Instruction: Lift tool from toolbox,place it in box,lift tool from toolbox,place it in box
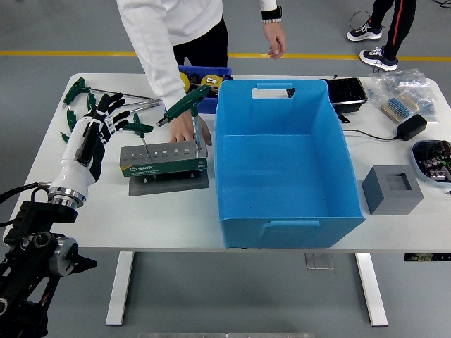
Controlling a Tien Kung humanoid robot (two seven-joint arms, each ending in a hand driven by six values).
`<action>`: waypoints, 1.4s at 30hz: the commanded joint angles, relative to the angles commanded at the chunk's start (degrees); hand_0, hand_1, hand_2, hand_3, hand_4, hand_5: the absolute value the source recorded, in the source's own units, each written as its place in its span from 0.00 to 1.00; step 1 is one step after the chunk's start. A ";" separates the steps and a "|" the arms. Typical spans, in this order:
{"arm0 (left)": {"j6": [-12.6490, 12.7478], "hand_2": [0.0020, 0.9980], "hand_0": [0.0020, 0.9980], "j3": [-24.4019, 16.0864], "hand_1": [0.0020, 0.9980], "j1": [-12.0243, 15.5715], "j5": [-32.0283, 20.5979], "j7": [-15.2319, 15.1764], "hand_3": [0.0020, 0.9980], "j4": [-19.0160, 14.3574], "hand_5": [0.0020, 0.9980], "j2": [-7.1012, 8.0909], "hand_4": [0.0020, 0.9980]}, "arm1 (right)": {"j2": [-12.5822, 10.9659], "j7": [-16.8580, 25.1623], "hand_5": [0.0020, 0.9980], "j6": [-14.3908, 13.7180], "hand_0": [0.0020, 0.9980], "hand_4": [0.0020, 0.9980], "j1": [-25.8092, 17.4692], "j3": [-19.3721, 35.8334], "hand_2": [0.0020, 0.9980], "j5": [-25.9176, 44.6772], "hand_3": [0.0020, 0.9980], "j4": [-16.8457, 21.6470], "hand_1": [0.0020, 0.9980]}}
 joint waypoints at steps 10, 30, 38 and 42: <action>-0.31 0.89 0.82 0.19 0.83 -0.35 1.31 0.06 0.86 -0.05 0.86 0.02 1.00 | 0.08 -0.57 0.79 0.02 0.68 0.84 -0.08 1.23 0.75 -2.29 0.59 -0.09 0.68; -0.44 0.94 0.83 1.20 0.85 -1.42 11.07 -1.06 0.86 -1.94 0.81 1.02 1.00 | 0.15 -0.34 0.79 0.07 0.68 0.84 -0.10 0.68 0.75 -0.73 0.59 -0.07 0.68; 1.33 0.95 0.86 5.58 0.88 -6.44 26.95 2.77 0.89 -5.07 0.72 2.94 1.00 | 0.55 -0.98 0.79 0.00 0.68 0.84 -0.61 1.96 0.75 -2.71 0.59 -0.25 0.68; 2.46 0.95 0.86 10.95 0.88 -11.31 36.47 7.95 0.89 -5.74 0.72 3.40 1.00 | 0.60 -1.08 0.79 0.06 0.68 0.84 -0.69 2.11 0.75 -3.02 0.59 -0.26 0.68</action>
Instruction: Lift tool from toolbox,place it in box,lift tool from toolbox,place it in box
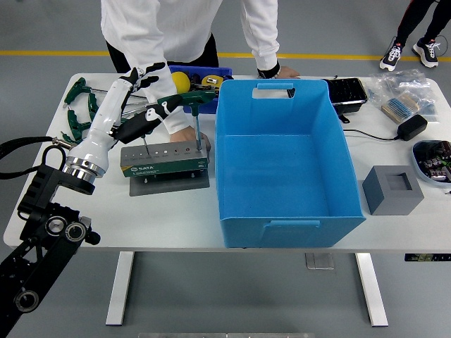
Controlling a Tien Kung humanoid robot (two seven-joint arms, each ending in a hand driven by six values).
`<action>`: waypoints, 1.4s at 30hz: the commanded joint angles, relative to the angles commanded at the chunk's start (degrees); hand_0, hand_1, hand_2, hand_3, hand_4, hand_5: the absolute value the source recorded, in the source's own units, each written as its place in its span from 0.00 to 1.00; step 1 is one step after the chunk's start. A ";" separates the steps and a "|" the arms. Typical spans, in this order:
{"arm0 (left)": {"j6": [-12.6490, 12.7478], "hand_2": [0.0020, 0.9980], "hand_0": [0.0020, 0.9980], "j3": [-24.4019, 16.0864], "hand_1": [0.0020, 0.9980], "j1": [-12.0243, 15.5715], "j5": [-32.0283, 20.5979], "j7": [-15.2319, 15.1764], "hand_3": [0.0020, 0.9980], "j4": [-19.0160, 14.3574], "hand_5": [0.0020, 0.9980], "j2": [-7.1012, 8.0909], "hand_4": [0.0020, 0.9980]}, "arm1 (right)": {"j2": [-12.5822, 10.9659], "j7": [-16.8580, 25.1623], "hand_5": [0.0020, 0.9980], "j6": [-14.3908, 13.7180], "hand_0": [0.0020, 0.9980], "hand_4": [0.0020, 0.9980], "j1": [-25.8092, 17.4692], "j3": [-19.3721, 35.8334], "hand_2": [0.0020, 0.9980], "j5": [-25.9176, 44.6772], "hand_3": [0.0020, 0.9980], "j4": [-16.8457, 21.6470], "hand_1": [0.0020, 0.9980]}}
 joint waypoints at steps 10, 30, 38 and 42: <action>-5.65 0.99 0.90 13.12 0.92 -16.27 23.81 14.87 0.93 7.33 0.67 0.44 1.00 | -0.22 0.02 0.79 -0.04 0.68 0.84 0.54 -0.14 0.75 0.24 0.59 0.18 0.68; -2.70 0.87 0.87 21.79 0.84 -27.16 27.56 17.15 0.88 31.97 0.69 -3.78 1.00 | -0.66 -0.75 0.79 0.03 0.68 0.84 1.20 0.99 0.74 -2.01 0.59 0.54 0.68; 2.03 0.59 0.55 24.68 0.53 -30.02 27.56 16.91 0.68 38.38 0.72 -4.51 1.00 | -0.85 -0.78 0.79 0.04 0.68 0.84 1.43 1.08 0.74 -2.22 0.59 0.70 0.68; 3.33 0.59 0.55 26.32 0.53 -31.02 27.56 16.60 0.68 41.63 0.72 -4.94 1.00 | -1.06 -1.20 0.79 0.12 0.68 0.84 1.79 1.73 0.74 -3.67 0.59 0.86 0.68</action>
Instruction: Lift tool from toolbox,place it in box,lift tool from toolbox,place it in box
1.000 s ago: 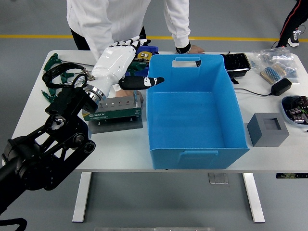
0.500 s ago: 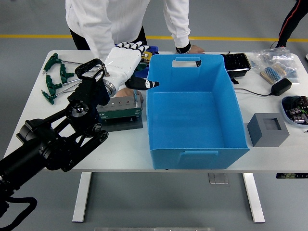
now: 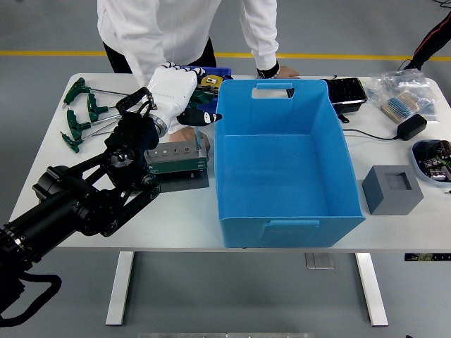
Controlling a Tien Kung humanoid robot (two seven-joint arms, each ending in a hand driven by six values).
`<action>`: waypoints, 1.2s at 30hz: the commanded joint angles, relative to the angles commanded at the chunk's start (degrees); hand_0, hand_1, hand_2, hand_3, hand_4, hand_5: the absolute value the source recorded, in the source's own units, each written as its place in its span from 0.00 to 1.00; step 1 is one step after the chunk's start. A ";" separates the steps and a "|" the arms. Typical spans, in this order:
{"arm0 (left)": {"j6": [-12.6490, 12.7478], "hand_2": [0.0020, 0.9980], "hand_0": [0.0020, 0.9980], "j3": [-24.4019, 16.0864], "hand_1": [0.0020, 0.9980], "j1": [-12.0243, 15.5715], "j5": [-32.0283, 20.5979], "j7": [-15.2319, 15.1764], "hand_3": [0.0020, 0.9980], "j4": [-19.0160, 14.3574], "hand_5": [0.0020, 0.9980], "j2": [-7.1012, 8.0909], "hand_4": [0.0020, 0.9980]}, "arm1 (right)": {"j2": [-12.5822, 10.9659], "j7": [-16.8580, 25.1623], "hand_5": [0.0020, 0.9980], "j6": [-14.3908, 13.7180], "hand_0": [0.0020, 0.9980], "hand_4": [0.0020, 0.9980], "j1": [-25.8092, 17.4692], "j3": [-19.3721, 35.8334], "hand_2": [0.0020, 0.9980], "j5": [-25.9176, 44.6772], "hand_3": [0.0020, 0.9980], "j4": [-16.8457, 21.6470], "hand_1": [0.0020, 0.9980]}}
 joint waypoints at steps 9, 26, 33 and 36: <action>5.79 0.36 0.34 2.18 0.29 -0.42 -0.65 -1.03 0.50 3.25 0.73 -0.08 1.00 | -0.05 0.01 0.79 -0.08 0.68 0.85 0.11 0.08 0.74 -0.14 0.59 -0.02 0.68; 12.82 0.25 0.27 4.44 0.20 -0.66 -5.30 -4.06 0.33 7.52 0.74 -0.29 1.00 | -0.06 0.11 0.79 -0.13 0.68 0.85 0.52 -0.17 0.74 0.11 0.59 0.00 0.68; 17.08 0.21 0.23 5.05 0.15 -0.36 -8.31 -6.50 0.27 9.48 0.74 -0.14 1.00 | -0.03 0.21 0.79 -0.15 0.68 0.85 0.66 -0.36 0.74 0.45 0.59 0.02 0.68; 19.17 0.21 0.23 5.42 0.15 -0.43 -10.05 -8.10 0.27 10.32 0.74 -0.07 1.00 | -0.07 0.14 0.79 -0.10 0.68 0.85 0.84 -0.37 0.74 0.31 0.59 0.05 0.68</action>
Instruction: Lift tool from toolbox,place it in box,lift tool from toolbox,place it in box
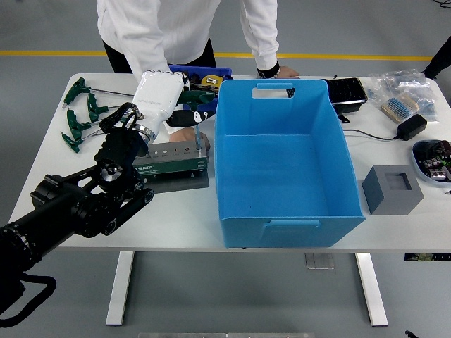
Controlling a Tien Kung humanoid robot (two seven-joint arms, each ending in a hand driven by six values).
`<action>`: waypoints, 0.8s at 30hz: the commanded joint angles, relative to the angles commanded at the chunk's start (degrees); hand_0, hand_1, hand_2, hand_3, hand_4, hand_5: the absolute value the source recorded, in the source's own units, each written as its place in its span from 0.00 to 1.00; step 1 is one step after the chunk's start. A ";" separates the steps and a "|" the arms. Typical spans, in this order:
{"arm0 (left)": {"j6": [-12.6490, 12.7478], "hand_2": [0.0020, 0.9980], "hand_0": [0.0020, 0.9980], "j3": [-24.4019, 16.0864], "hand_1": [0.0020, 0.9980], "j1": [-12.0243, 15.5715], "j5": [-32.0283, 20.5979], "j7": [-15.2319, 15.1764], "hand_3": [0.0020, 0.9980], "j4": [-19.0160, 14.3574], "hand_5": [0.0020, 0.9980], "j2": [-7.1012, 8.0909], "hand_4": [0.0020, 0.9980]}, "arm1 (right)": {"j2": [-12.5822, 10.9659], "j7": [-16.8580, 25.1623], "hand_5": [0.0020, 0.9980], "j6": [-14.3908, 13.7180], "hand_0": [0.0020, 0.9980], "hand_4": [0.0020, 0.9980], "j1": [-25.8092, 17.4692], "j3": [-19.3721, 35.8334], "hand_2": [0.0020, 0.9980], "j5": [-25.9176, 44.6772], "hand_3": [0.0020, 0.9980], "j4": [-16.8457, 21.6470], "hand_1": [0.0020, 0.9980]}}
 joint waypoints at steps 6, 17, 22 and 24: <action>1.98 0.19 0.21 0.59 0.13 -0.23 -2.31 -1.90 0.24 1.30 0.74 -0.06 1.00 | -0.17 0.23 0.79 -0.02 0.68 0.85 0.36 -0.38 0.74 0.69 0.59 0.05 0.68; 1.98 0.19 0.20 3.20 0.13 -1.46 -5.19 -4.06 0.24 4.92 0.71 -0.53 1.00 | -0.60 0.35 0.79 0.04 0.68 0.85 1.39 -0.82 0.74 1.06 0.59 0.24 0.68; 1.98 0.22 0.20 3.27 0.16 -1.53 -5.47 -4.19 0.29 4.99 0.71 -0.74 1.00 | -0.64 0.55 0.79 0.02 0.68 0.85 1.48 -1.10 0.74 1.46 0.59 0.29 0.68; 1.98 0.22 0.20 3.23 0.16 -1.63 -5.58 -4.25 0.29 4.74 0.71 -0.90 1.00 | -0.63 0.58 0.79 0.02 0.68 0.85 1.48 -1.15 0.74 1.53 0.59 0.31 0.68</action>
